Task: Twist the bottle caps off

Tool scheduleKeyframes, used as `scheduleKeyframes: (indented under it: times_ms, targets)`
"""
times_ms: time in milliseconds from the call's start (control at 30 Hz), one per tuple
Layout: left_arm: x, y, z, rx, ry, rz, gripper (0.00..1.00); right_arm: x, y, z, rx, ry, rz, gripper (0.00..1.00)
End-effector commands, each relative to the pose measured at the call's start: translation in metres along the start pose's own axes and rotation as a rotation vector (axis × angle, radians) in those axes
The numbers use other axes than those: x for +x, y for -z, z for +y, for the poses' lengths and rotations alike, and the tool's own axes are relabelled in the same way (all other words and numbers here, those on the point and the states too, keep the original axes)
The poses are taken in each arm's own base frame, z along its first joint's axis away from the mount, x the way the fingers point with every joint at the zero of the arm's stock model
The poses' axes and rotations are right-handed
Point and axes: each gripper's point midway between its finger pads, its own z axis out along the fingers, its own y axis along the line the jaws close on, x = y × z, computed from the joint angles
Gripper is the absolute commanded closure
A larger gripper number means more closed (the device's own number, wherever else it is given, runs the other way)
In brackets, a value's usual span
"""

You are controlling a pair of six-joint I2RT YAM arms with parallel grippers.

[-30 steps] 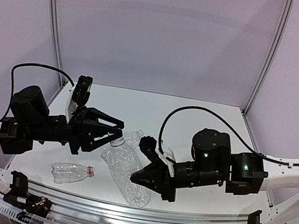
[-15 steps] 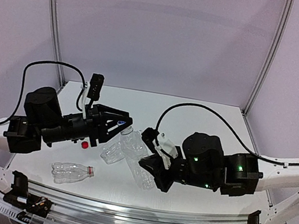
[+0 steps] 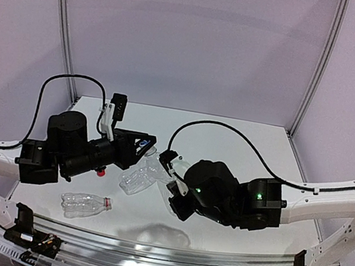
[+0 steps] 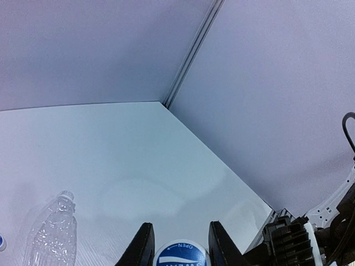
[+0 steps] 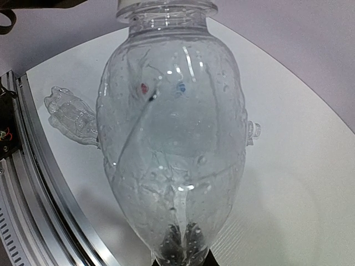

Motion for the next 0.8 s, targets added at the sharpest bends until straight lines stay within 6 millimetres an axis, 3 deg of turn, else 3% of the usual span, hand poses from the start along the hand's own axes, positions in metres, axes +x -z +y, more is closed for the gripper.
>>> scheduleKeyframes:
  times_ms: [0, 767]
  targets:
    - [-0.003, 0.005, 0.002, -0.024, 0.033, -0.009, 0.84, 0.0, -0.003, -0.024, 0.132, -0.04, 0.007, 1.0]
    - [-0.026, 0.037, 0.031, -0.023, 0.119, -0.083, 0.84, 0.007, -0.013, -0.023, 0.157, -0.006, 0.047, 1.0]
